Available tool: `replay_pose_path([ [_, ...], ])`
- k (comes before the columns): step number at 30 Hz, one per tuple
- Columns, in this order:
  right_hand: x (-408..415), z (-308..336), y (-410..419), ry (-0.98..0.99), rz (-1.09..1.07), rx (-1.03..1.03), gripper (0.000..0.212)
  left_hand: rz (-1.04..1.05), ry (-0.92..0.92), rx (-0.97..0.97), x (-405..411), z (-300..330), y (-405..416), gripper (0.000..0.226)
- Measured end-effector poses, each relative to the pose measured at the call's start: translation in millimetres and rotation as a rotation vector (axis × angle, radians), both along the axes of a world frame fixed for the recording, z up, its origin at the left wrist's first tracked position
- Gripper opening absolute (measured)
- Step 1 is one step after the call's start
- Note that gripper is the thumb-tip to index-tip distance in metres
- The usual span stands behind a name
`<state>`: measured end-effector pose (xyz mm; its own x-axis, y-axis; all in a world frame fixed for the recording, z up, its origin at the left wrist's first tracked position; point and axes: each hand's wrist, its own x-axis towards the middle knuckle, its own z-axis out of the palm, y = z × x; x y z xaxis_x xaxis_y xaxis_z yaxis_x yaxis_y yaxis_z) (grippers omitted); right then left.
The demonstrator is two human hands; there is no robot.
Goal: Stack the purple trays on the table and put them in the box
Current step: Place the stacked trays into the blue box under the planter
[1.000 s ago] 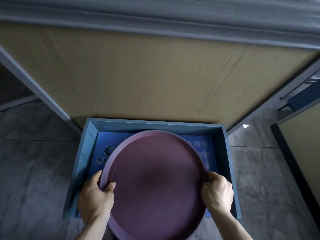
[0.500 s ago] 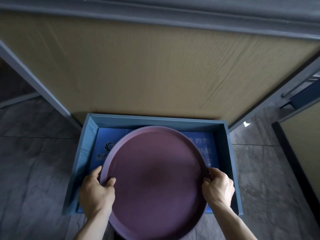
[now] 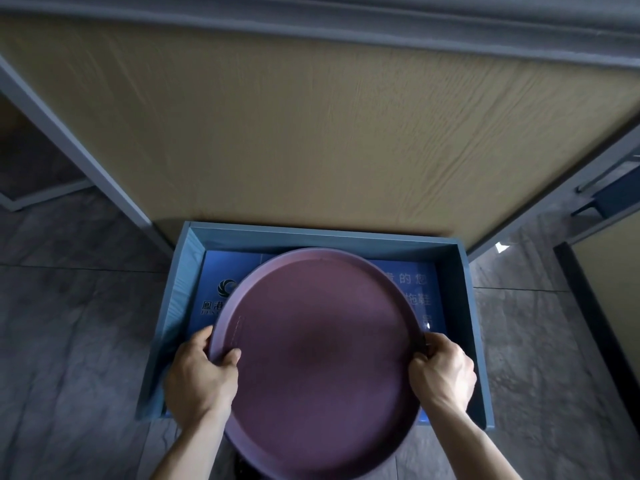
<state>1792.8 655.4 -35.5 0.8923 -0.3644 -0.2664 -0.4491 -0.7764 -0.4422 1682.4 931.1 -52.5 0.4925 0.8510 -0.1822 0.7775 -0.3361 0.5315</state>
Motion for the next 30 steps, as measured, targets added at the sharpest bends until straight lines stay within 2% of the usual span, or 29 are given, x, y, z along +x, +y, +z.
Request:
replay_pose_path([
  [4,1,0,-1,0.013,0.02,-0.03,0.037,-0.066,0.07,0.119,1,5,4,0.054],
  [9,2,0,0,0.045,0.038,-0.052,0.039,-0.118,0.094,0.031,6,10,14,0.071],
  [12,0,4,-2,0.038,0.078,-0.065,0.036,-0.217,0.15,0.072,11,19,9,0.084],
  [13,-4,5,-2,0.045,0.13,-0.078,0.043,-0.28,0.164,0.097,12,22,3,0.091],
  [16,-21,4,-3,0.084,0.385,-0.081,0.102,-0.475,0.22,0.135,9,24,-17,0.116],
  [18,-29,1,-4,0.095,0.635,-0.092,0.125,-0.573,0.257,0.111,5,18,-27,0.131],
  [20,-32,-1,-5,0.137,0.84,-0.145,0.135,-0.663,0.334,0.085,1,13,-32,0.142],
  [23,-30,-4,-7,0.23,0.971,-0.254,0.146,-0.726,0.412,0.11,-3,10,-31,0.151],
  [30,-26,-10,-9,0.233,0.991,-0.288,0.152,-0.725,0.379,0.214,-8,1,-30,0.152],
])
